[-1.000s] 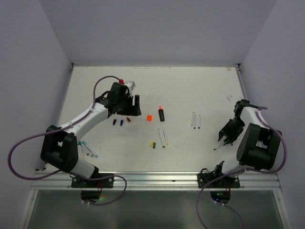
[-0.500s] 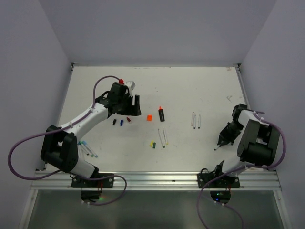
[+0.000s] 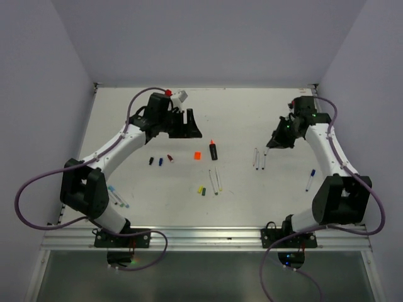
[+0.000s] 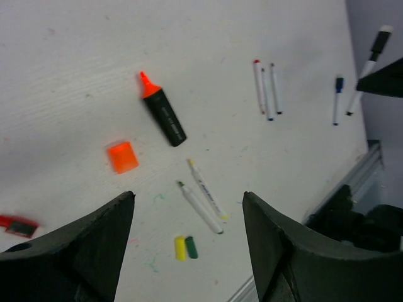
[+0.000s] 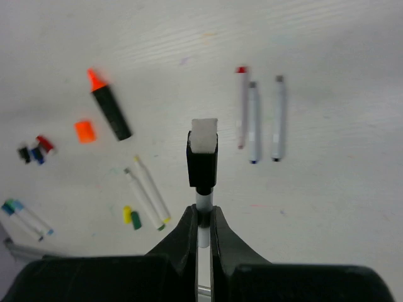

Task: Open the pen caps

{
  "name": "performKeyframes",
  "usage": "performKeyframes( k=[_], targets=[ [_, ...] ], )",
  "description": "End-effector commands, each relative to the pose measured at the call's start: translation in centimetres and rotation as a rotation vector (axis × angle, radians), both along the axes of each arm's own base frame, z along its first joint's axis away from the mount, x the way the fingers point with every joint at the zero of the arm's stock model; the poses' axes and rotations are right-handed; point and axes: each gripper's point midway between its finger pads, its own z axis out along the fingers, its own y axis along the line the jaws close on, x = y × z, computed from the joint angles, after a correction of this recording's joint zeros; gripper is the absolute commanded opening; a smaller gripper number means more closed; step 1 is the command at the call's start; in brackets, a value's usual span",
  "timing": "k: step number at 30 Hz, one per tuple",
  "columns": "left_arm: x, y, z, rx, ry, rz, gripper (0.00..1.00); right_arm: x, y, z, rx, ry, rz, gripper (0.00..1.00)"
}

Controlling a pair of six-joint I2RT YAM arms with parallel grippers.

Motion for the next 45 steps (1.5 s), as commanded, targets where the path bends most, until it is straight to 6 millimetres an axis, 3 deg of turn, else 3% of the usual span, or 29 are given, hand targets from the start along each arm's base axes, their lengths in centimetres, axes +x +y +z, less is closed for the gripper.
performKeyframes(
  k=[1,3,6,9,13,17,27,35,38,39,41,42,44,45],
  targets=[
    [-0.7,-4.4,4.8,-0.299,0.037,-0.152,0.72,-0.6,8.9,3.1,0.281,-0.039,0.293,0.0],
    [-0.6,-5.7,7.1,-0.416,0.022,-0.165,0.72,-1.6,14.1,4.7,0.387,-0.067,0.476,0.0],
    [0.0,-6.5,9.8,-0.527,-0.024,-0.171,0.73,-2.0,17.3,6.8,0.493,-0.137,0.607,0.0],
    [-0.8,-7.2,10.7,-0.605,-0.018,-0.204,0.76,-3.0,19.8,8.2,0.575,-0.159,0.713,0.0],
    [-1.6,-7.8,9.5,-0.619,0.013,-0.203,0.79,-4.2,22.0,9.3,0.638,-0.169,0.785,0.0],
    [-2.5,-8.2,8.1,-0.61,0.041,-0.209,0.79,-4.7,23.0,9.9,0.693,-0.177,0.804,0.0],
    [-4.4,-9.4,8.3,-0.654,0.047,-0.276,0.72,-5.5,24.7,10.4,0.782,-0.166,0.824,0.0],
    [-5.2,-9.2,8.1,-0.654,0.07,-0.294,0.35,-5.1,24.7,9.7,0.77,-0.17,0.783,0.0],
    [-5.3,-9.2,8.1,-0.652,0.087,-0.287,0.06,-4.7,24.7,9.4,0.751,-0.171,0.762,0.0],
    [-5.1,-9.1,8.0,-0.648,0.091,-0.268,0.0,-4.5,24.6,9.3,0.74,-0.17,0.755,0.0],
    [-3.9,-8.9,7.3,-0.6,0.128,-0.181,0.0,-4.1,24.2,8.7,0.688,-0.17,0.745,0.0],
    [-4.0,-8.4,5.8,-0.537,0.197,-0.128,0.0,-4.1,24.2,8.2,0.657,-0.163,0.746,0.0],
    [-2.1,-7.9,5.5,-0.461,0.211,-0.015,0.0,-3.6,23.0,6.7,0.48,-0.147,0.748,0.0],
    [-2.6,-7.1,3.8,-0.379,0.292,0.043,0.0,-4.3,23.1,6.1,0.403,-0.112,0.792,0.0]
  ],
)
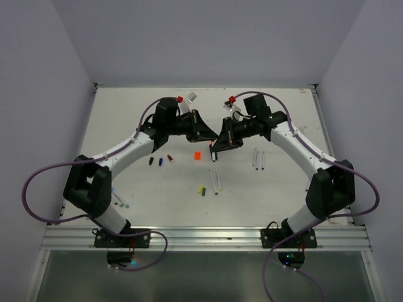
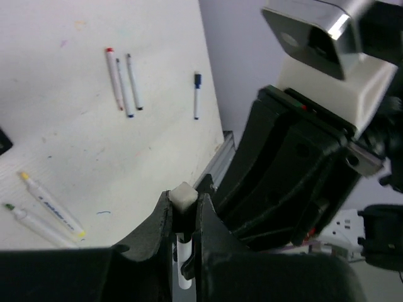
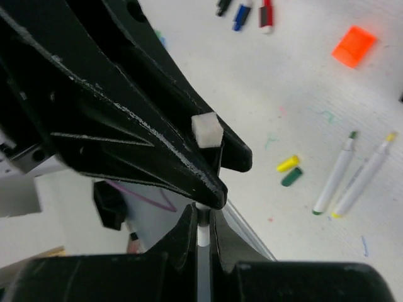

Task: Open the pen caps

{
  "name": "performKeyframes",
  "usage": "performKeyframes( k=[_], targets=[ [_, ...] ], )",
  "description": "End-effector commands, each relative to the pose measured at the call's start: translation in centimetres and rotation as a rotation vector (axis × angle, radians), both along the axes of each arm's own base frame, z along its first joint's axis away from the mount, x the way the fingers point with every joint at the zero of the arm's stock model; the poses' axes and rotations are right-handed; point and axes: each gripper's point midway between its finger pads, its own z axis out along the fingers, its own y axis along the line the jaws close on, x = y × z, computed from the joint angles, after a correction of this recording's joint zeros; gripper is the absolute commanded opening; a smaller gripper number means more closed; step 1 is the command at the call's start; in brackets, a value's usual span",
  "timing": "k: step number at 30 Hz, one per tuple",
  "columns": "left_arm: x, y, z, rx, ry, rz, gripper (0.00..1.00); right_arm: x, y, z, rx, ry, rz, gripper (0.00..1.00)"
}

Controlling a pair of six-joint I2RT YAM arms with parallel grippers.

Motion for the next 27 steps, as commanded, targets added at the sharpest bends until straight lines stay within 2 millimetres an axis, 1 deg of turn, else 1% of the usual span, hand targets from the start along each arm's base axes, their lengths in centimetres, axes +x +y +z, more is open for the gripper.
performKeyframes(
  k=[1,2,3,4,5,7,9,12,15,16,17,18,19,20,21,22,23,24,25,26,27],
  targets=[
    [1.0,2.1,-1.5,0.218,0.137,0.133,0.0,0.4,-1.5,-1.9,-0.293,-0.093,-0.002,0.0],
    [2.5,2.1,-1.0,0.25,0.13,0.175,0.0,1.0,-2.2,-2.9,-0.393,-0.127,-0.035,0.0],
    [2.7,2.5,-1.5,0.289,0.161,0.195,0.0,0.6,-1.8,-3.7,-0.447,-0.129,-0.02,0.0],
    [2.6,2.8,-1.9,0.321,0.197,0.205,0.0,0.5,-1.8,-3.9,-0.481,-0.13,-0.023,0.0],
    [3.6,3.0,-1.8,0.344,0.186,0.242,0.0,0.4,-1.9,-4.4,-0.523,-0.139,-0.028,0.0],
    [4.0,3.6,-2.6,0.391,0.214,0.269,0.0,0.1,-2.1,-5.3,-0.555,-0.122,-0.032,0.0],
    [4.3,4.1,-2.9,0.401,0.224,0.281,0.0,-0.3,-2.3,-5.7,-0.57,-0.112,-0.025,0.0],
    [4.9,6.0,-4.1,0.427,0.253,0.319,0.0,-1.3,-3.0,-6.7,-0.599,-0.087,0.003,0.0],
    [5.5,7.2,-4.3,0.433,0.243,0.351,0.0,-1.7,-3.1,-7.2,-0.602,-0.069,0.026,0.0],
    [5.4,7.2,-4.6,0.431,0.244,0.347,0.0,-2.0,-3.1,-7.6,-0.6,-0.057,0.033,0.0],
    [5.5,7.1,-4.4,0.42,0.228,0.342,0.0,-2.1,-3.0,-7.7,-0.594,-0.047,0.037,0.0],
    [6.2,6.9,-3.8,0.392,0.165,0.338,0.0,-2.5,-2.7,-7.8,-0.57,-0.029,0.048,0.0],
    [6.1,6.7,-4.1,0.376,0.138,0.32,0.0,-2.9,-2.3,-7.8,-0.541,-0.008,0.069,0.0],
    [5.9,6.0,-3.2,0.327,0.098,0.274,0.0,-3.2,-1.9,-8.1,-0.52,0.018,0.09,0.0],
    [6.5,5.7,-2.2,0.295,0.023,0.261,0.0,-3.3,-1.3,-8.0,-0.482,0.017,0.103,0.0],
    [5.9,5.6,-2.1,0.268,-0.013,0.242,0.0,-4.2,-0.5,-7.8,-0.418,0.059,0.137,0.0],
    [5.6,5.2,-1.2,0.223,-0.05,0.214,0.0,-4.4,-0.1,-7.7,-0.388,0.066,0.146,0.0],
    [6.1,4.8,0.5,0.161,-0.123,0.22,0.0,-4.4,0.5,-7.5,-0.35,0.063,0.153,0.0],
    [5.6,4.9,1.9,0.111,-0.166,0.218,0.0,-5.2,1.3,-7.1,-0.284,0.104,0.176,0.0],
    [4.6,4.8,1.5,0.066,-0.174,0.187,0.0,-5.4,1.8,-6.8,-0.24,0.116,0.186,0.0],
    [5.0,5.1,3.1,-0.003,-0.22,0.207,0.0,-5.4,2.4,-6.6,-0.197,0.117,0.181,0.0]
  ],
)
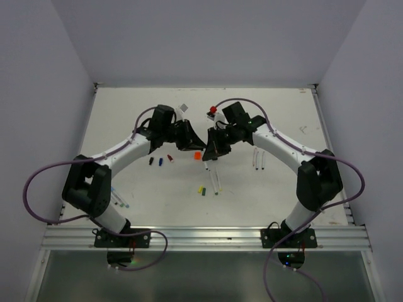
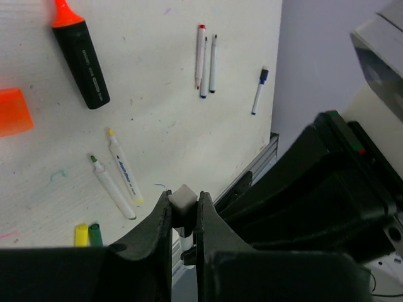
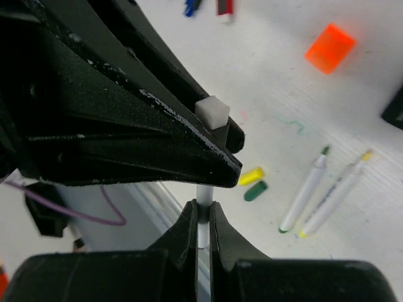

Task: Open the pen caps

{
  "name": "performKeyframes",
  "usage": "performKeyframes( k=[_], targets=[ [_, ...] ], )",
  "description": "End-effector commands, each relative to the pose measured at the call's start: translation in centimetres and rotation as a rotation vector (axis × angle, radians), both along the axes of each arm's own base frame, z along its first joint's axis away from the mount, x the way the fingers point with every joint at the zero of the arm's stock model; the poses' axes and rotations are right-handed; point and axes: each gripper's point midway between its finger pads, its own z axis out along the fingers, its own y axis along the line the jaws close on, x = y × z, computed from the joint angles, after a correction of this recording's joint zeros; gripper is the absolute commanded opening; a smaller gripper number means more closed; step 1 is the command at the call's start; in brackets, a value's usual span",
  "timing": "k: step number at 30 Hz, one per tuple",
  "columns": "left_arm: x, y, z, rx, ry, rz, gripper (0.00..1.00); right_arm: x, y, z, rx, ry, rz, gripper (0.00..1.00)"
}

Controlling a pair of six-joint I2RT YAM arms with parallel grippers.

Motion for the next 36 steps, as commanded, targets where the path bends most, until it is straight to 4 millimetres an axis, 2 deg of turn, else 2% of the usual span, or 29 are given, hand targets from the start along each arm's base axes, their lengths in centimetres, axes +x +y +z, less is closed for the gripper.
performKeyframes(
  k=[1,2,4,7,8,10,11,13,14,15,16,17,18,19,20,21,22,24,25,27,32,36],
  targets=[
    [4.2,1.5,10.5,-0.264,-0.446,0.052,0.0,-5.5,0.2,-0.2,0.096,0.236,0.096,0.0],
    [3.5,1.7,10.1,-0.296,-0.435,0.028,0.0,-6.0,0.7,0.5,0.149,0.261,0.116,0.0],
    [3.8,2.6,11.2,-0.339,-0.461,0.045,0.0,-6.2,0.9,0.8,0.187,0.275,0.119,0.0],
    [3.7,3.3,11.7,-0.377,-0.481,0.053,0.0,-6.9,1.1,1.3,0.245,0.308,0.134,0.0],
    [3.6,3.3,12.6,-0.415,-0.502,0.054,0.0,-7.3,1.2,1.6,0.272,0.331,0.149,0.0],
    [3.3,3.4,12.2,-0.444,-0.484,0.054,0.0,-7.4,0.8,1.1,0.25,0.325,0.13,0.0],
    [3.5,3.5,11.0,-0.413,-0.433,0.064,0.0,-7.0,0.5,0.8,0.238,0.319,0.113,0.0],
    [4.0,3.5,10.0,-0.36,-0.409,0.062,0.0,-6.5,-0.2,0.6,0.218,0.301,0.071,0.0],
    [4.6,3.7,9.2,-0.313,-0.394,0.084,0.0,-5.6,-0.8,0.4,0.196,0.283,0.03,0.0],
    [4.2,4.3,6.4,-0.213,-0.311,0.081,0.0,-5.2,-1.8,0.2,0.149,0.271,0.007,0.0],
    [5.1,4.5,5.8,-0.155,-0.298,0.096,0.0,-3.8,-3.3,-1.0,0.055,0.23,-0.062,0.0],
    [4.0,5.4,2.7,-0.042,-0.207,0.074,0.0,-2.5,-5.0,-1.3,0.026,0.221,-0.127,0.0],
    [3.8,5.7,1.7,0.015,-0.184,0.07,0.0,-2.0,-6.4,-1.7,-0.005,0.228,-0.176,0.0],
    [4.7,6.4,0.7,0.098,-0.179,0.098,0.0,-0.2,-9.2,-2.6,-0.074,0.205,-0.282,0.0],
    [3.4,6.9,-1.0,0.178,-0.136,0.063,0.0,0.4,-10.7,-2.8,-0.113,0.191,-0.319,0.0],
    [3.3,7.0,-1.6,0.212,-0.135,0.053,0.0,0.6,-12.1,-2.9,-0.156,0.18,-0.333,0.0],
    [3.5,7.4,-2.5,0.271,-0.137,0.062,0.0,1.7,-14.7,-3.4,-0.228,0.161,-0.408,0.0],
    [2.7,7.6,-3.8,0.351,-0.134,0.033,0.0,2.4,-16.8,-3.5,-0.282,0.143,-0.444,0.0],
    [2.8,8.1,-4.4,0.395,-0.137,0.045,0.0,3.0,-18.7,-3.7,-0.334,0.128,-0.489,0.0],
    [2.4,8.7,-5.2,0.454,-0.134,0.041,0.0,3.4,-20.5,-3.9,-0.402,0.118,-0.508,0.0],
    [2.0,12.0,-6.5,0.635,-0.131,0.07,0.0,3.7,-24.9,-4.6,-0.583,0.1,-0.576,0.0],
    [1.1,13.9,-7.7,0.725,-0.117,0.084,0.0,3.8,-26.4,-5.2,-0.62,0.109,-0.607,0.0]
  ],
)
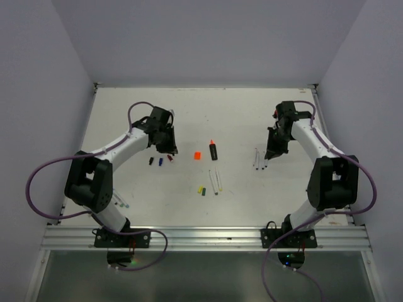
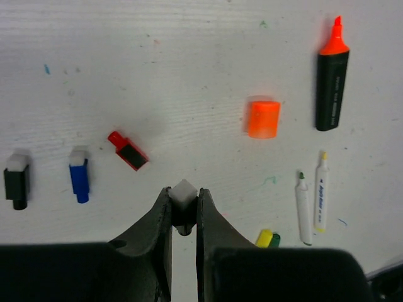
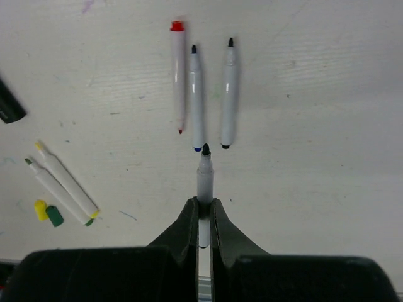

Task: Open the pen caps

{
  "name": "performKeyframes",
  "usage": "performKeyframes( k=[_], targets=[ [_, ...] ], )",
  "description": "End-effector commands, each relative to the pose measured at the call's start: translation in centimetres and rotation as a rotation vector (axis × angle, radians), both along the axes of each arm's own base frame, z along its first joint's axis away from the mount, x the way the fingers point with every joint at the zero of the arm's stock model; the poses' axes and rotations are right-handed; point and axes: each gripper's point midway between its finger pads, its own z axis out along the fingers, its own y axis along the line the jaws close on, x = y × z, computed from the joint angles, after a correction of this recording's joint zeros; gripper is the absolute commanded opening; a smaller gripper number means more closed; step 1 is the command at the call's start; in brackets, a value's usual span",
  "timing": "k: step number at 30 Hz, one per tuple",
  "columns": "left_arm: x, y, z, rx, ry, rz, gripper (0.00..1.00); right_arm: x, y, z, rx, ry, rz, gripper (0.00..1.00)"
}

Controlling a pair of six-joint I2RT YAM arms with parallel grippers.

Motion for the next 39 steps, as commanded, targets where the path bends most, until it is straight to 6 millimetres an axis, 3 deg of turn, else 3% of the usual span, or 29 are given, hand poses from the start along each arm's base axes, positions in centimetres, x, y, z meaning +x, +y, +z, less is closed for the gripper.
performKeyframes(
  k=[1,21,30,35,39],
  targets=[
    [-0.5,3.5,-0.6,0.171,-0.024,0.025,0.0,0.3,-2.8,-0.1,-0.113,0.012,-0.021,0.0],
    [0.7,5.6,-5.9,0.299,0.022,0.041,0.0,2.9,-3.6,-3.3,-0.096,0.073,-0.091,0.0],
    [1.4,5.8,-6.7,0.325,0.026,0.038,0.0,3.2,-3.7,-5.4,-0.105,0.096,-0.076,0.0],
    [1.6,5.8,-7.1,0.333,0.038,0.037,0.06,3.1,-3.9,-6.5,-0.117,0.123,-0.081,0.0],
    [1.3,5.9,-7.2,0.333,0.045,0.04,0.19,3.2,-3.9,-6.9,-0.116,0.132,-0.079,0.07]
  ],
)
